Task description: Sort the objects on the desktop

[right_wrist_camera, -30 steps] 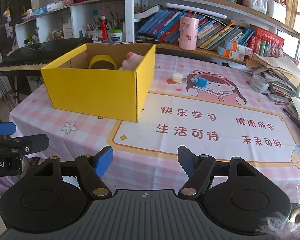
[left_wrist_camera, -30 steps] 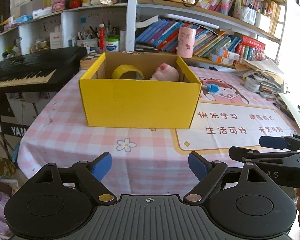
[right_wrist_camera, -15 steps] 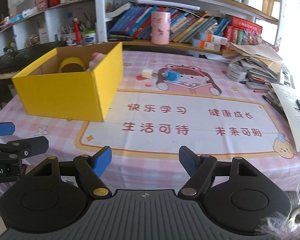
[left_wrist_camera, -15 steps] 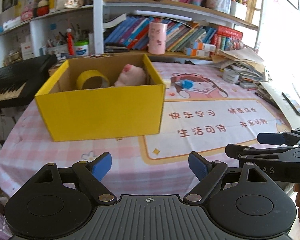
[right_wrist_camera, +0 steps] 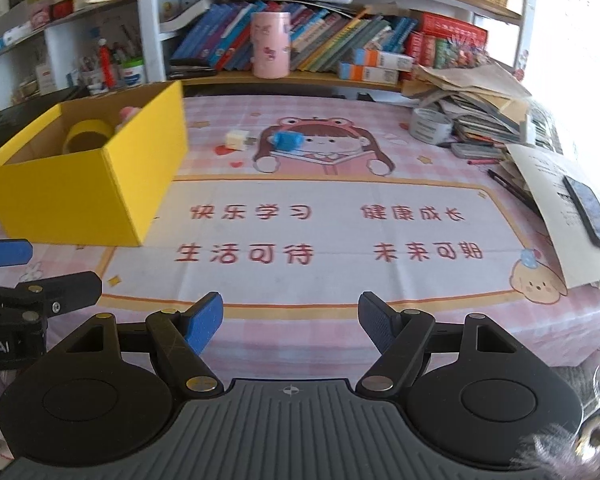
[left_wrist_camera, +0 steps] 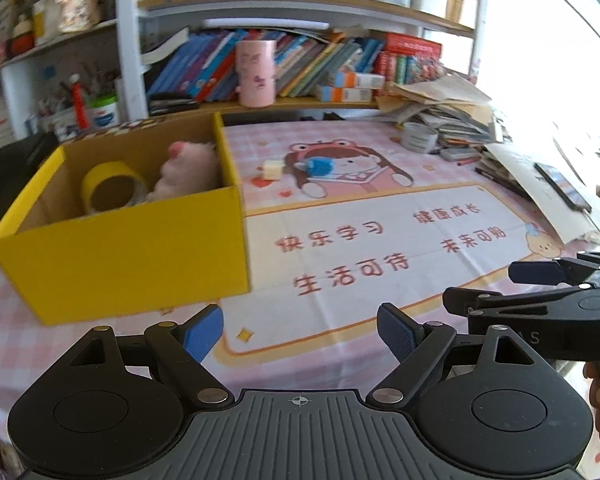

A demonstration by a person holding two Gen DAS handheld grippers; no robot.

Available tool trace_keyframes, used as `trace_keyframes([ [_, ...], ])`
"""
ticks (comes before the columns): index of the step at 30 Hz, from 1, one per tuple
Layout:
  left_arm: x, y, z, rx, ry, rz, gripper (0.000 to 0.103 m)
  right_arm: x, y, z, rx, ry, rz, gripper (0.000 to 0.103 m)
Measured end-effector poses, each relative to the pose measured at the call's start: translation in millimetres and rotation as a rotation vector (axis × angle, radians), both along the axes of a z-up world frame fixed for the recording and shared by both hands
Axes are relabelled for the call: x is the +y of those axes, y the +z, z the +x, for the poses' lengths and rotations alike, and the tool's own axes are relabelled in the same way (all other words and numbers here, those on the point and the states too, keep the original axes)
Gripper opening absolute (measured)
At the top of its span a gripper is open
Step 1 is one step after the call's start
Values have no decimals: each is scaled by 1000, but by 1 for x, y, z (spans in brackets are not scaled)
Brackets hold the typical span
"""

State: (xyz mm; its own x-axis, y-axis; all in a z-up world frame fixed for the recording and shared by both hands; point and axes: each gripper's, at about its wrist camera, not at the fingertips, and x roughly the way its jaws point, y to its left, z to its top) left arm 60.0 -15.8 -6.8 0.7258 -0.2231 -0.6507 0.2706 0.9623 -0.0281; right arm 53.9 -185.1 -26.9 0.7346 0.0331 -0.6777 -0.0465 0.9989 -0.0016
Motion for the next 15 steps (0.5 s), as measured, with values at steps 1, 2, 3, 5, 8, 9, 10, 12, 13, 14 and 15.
trace_keyframes([
  [1,-3,0,1,-3,-8,4,87,-4,0,2,2,-11,3,73],
  [2,-7,0,3,-5,-15,8,87,-7,0,3,3,-18,7,73],
  [3,-10,0,5,-6,-21,12,87,-11,-1,5,3,-24,10,73],
  [5,-16,-1,10,-5,-28,16,87,-17,-1,9,6,-34,14,73],
  [8,-24,-2,18,0,-28,18,87,-26,-3,17,11,-37,18,73],
  [9,-27,-2,21,3,-26,18,87,-28,-3,20,13,-37,18,73],
  [10,-30,-3,23,6,-25,18,87,-31,-3,23,16,-36,19,73],
  [12,-36,-4,30,13,-20,15,87,-36,-3,30,19,-28,19,73],
  [13,-39,-5,33,18,-17,13,87,-38,-3,33,20,-23,17,73],
  [14,-42,-6,37,22,-13,11,87,-41,-4,37,23,-17,15,73],
  [15,-45,-7,41,27,-8,9,87,-43,-4,41,26,-10,12,73],
])
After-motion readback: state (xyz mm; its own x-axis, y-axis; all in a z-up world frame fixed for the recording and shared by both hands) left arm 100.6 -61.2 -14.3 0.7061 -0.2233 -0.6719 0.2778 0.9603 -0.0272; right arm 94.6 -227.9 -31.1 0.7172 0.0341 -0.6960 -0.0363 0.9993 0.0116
